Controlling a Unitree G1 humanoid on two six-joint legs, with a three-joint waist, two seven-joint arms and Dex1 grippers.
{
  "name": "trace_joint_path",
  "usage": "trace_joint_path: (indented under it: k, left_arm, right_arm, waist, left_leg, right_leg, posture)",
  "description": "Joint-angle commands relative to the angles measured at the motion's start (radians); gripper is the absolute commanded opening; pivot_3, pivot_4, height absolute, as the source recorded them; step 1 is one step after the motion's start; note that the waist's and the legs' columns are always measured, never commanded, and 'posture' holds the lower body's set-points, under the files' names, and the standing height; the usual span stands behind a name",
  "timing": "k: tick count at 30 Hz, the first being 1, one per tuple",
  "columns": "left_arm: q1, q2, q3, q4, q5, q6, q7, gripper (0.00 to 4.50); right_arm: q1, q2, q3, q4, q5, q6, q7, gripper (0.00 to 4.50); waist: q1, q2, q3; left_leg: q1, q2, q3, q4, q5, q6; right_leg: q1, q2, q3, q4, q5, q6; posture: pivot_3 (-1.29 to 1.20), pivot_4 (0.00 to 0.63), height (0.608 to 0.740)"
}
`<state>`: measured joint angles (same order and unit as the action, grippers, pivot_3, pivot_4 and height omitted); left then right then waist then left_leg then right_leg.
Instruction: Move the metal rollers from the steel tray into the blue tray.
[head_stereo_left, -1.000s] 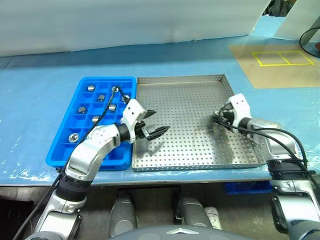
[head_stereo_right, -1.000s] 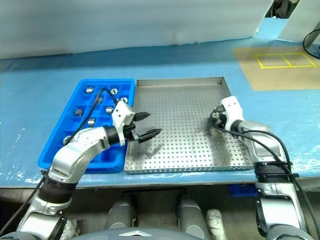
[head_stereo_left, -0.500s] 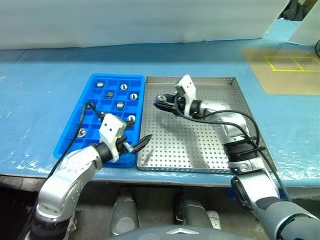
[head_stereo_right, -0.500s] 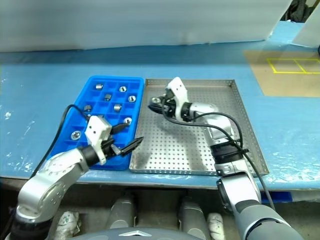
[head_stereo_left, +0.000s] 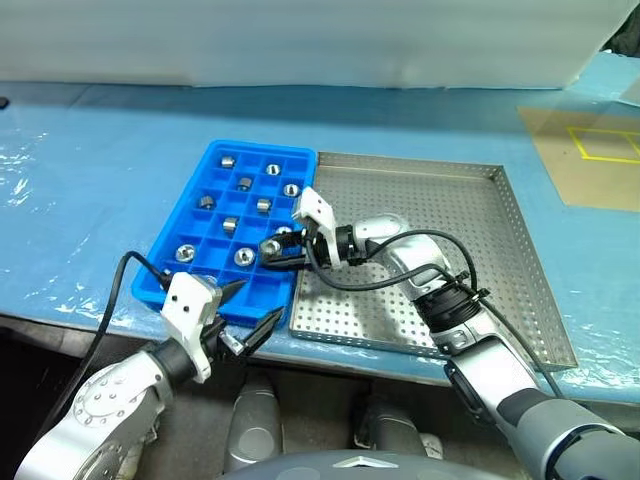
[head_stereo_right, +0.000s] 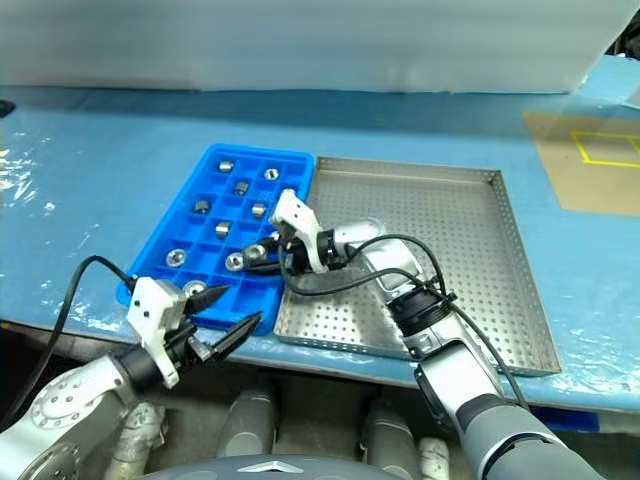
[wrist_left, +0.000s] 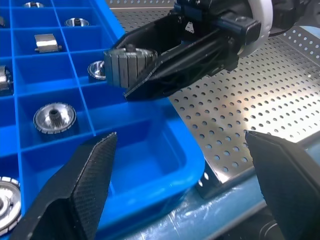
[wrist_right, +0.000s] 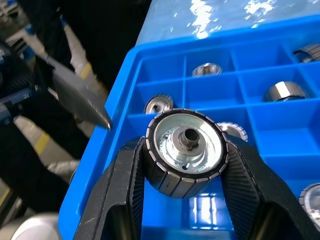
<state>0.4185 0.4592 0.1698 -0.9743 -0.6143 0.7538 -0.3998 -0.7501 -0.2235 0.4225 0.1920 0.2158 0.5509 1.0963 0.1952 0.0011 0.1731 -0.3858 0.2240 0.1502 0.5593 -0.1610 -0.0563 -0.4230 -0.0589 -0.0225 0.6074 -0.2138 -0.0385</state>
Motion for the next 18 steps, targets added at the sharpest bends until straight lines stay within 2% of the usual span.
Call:
trace_joint_path:
  k: [1, 10, 17, 18]
  left_arm:
    - [0.039, 0.013, 0.033, -0.069, -0.029, -0.011, 0.012, 4.33]
    - [0.076, 0.05, 0.034, -0.072, -0.068, -0.023, 0.033, 4.33]
    - [-0.07, 0.047, 0.013, 0.015, -0.056, -0.026, 0.059, 4.33]
    - [-0.097, 0.043, 0.004, 0.044, -0.048, -0.031, 0.056, 4.33]
  right_arm:
    - [-0.008, -0.011, 0.042, -0.006, -0.022, -0.04, 0.047, 1.73]
    - [-0.001, -0.018, 0.09, 0.014, -0.075, -0.087, 0.074, 1.73]
    - [0.011, -0.024, 0.038, 0.004, -0.056, -0.071, 0.048, 4.0]
    - [0.016, -0.03, 0.018, -0.001, -0.045, -0.065, 0.043, 4.0]
  waist:
    - [0.012, 0.0, 0.0]
    - [0.042, 0.0, 0.0]
    - [0.053, 0.0, 0.0]
    - [0.052, 0.0, 0.0]
  left_leg:
    - [0.0, 0.0, 0.0, 0.0, 0.0, 0.0]
    - [0.001, 0.0, 0.0, -0.001, 0.0, 0.0]
    - [0.002, 0.0, 0.0, -0.001, 0.0, -0.001]
    - [0.002, 0.0, 0.0, -0.001, 0.001, -0.001]
  right_leg:
    - [0.0, 0.0, 0.0, 0.0, 0.0, 0.0]
    - [0.0, 0.0, 0.001, 0.0, -0.001, 0.002]
    - [0.0, 0.0, 0.002, 0.001, -0.001, 0.002]
    - [0.0, 0.0, 0.002, 0.001, -0.001, 0.002]
  posture:
    - [0.49, 0.15, 0.74]
    - [0.49, 0.15, 0.74]
    - [0.43, 0.15, 0.74]
    - [0.39, 0.15, 0.74]
